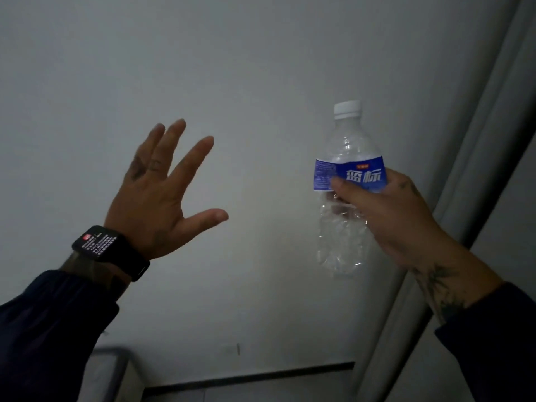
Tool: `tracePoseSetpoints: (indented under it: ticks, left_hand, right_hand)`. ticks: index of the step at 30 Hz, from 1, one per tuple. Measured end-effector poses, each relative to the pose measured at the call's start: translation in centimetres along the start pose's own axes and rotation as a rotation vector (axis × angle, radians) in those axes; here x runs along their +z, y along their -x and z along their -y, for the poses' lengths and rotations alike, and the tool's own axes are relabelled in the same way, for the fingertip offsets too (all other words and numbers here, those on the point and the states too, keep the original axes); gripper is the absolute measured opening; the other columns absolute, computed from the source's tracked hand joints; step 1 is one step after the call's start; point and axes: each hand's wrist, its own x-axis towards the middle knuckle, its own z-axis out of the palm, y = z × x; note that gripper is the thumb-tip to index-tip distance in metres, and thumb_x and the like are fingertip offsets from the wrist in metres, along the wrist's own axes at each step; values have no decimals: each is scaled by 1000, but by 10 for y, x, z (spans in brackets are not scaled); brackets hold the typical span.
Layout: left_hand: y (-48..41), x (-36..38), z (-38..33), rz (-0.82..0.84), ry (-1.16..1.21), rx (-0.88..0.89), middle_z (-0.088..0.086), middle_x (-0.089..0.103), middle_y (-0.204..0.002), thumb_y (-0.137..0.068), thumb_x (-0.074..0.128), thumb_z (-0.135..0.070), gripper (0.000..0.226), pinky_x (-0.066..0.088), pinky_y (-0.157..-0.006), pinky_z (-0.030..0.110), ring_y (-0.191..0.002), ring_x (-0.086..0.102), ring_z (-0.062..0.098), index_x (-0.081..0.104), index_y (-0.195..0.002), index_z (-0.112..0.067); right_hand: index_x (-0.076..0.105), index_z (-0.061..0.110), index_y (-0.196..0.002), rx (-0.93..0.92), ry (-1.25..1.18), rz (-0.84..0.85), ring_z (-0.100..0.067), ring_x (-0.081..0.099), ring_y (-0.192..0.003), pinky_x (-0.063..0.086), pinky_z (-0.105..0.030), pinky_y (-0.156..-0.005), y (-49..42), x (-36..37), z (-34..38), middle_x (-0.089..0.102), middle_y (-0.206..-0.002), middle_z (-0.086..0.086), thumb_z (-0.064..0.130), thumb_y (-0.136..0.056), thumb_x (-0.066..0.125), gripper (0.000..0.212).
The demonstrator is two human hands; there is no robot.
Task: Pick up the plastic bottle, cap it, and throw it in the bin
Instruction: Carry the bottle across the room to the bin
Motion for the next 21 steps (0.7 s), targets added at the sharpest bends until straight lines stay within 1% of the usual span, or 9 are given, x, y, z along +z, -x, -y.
tracePoseSetpoints:
  ticks: [2, 4, 6, 8, 10, 12, 17, 19, 21]
  left_hand:
    - [-39, -43, -2, -27, -20, 29, 7, 5, -165, -72, 30, -88, 97, 13, -119, 50, -153, 2, 30, 10, -152, -39]
    - [-66, -74, -4, -49, -27, 52, 7, 5, -165, -72, 34, -87, 97, 14, -118, 47, -152, 4, 30, 14, -152, -37]
    - [-86, -100, -6, -82, -19, 71, 8, 8, -164, -73, 37, -85, 95, 16, -118, 44, -152, 7, 29, 19, -152, -34]
    - [-97, -117, -6, -130, -7, 90, 9, 14, -163, -76, 41, -81, 91, 19, -118, 43, -152, 11, 30, 27, -150, -30]
    - [-103, -131, -3, -179, 4, 100, 10, 20, -161, -78, 45, -75, 85, 23, -118, 43, -150, 17, 31, 34, -147, -26]
    - [-100, -140, 4, -211, 1, 104, 11, 23, -160, -80, 47, -72, 82, 27, -116, 44, -148, 21, 31, 37, -145, -24]
    - [-89, -157, 24, -224, -25, 103, 12, 24, -159, -81, 47, -71, 81, 27, -115, 42, -147, 24, 32, 37, -145, -22]
    - [-79, -167, 30, -222, -59, 104, 13, 24, -159, -81, 47, -71, 81, 24, -116, 39, -147, 24, 31, 36, -145, -22]
    - [-62, -180, 38, -226, -110, 67, 12, 24, -160, -81, 48, -70, 82, 23, -114, 37, -146, 24, 30, 36, -145, -22]
  right_hand:
    - [74, 21, -98, -13, -20, -3, -20, 78, -78, 64, -37, -77, -17, -7, 56, 80, -88, -3, 28, -83, 77, 16]
    - [74, 18, -103, -31, -35, -16, -21, 78, -79, 63, -40, -79, -29, -12, 97, 80, -90, -5, 26, -83, 77, 21]
    - [74, 19, -101, -59, -39, -17, -20, 78, -77, 63, -39, -78, -36, -15, 128, 80, -88, -4, 26, -83, 77, 19]
    - [74, 22, -97, -92, -34, -18, -18, 78, -75, 64, -34, -75, -38, -15, 150, 80, -86, -1, 26, -84, 77, 14]
    - [73, 24, -93, -119, -39, -19, -18, 78, -76, 64, -29, -70, -38, -11, 162, 81, -83, 1, 25, -84, 77, 10]
    - [73, 26, -89, -129, -50, -14, -19, 78, -77, 63, -26, -67, -36, -3, 168, 81, -80, 3, 24, -84, 76, 6]
    - [74, 22, -98, -116, -65, 17, -20, 79, -78, 64, -39, -77, -30, 28, 171, 81, -87, -2, 27, -83, 77, 16]
    - [74, 18, -103, -119, -84, 64, -21, 79, -80, 63, -41, -79, -27, 42, 170, 81, -88, -4, 25, -83, 77, 21]
    - [74, 16, -105, -131, -111, 142, -21, 78, -79, 63, -41, -78, -23, 64, 171, 80, -89, -5, 24, -84, 77, 23]
